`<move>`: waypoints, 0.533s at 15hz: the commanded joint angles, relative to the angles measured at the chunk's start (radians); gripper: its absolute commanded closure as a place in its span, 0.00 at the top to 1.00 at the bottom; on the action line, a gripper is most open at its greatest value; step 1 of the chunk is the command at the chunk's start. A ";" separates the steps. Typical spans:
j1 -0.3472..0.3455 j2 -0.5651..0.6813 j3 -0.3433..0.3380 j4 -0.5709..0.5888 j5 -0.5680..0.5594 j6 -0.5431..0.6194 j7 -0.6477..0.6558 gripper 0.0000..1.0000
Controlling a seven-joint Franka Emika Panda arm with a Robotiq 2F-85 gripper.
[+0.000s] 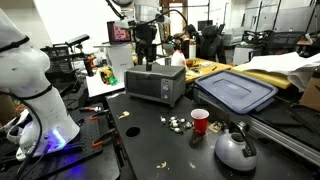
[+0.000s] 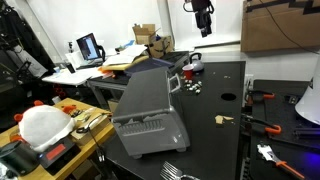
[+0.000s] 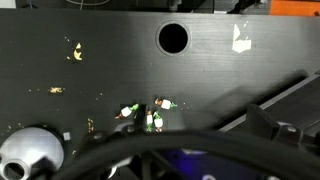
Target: Pick the sweets from the table and put them in the red cup
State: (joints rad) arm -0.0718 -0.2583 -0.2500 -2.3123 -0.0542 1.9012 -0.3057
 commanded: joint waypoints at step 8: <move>-0.103 0.261 0.007 0.086 0.026 0.219 0.129 1.00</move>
State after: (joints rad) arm -0.1491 -0.0623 -0.2503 -2.2737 -0.0502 2.0982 -0.2105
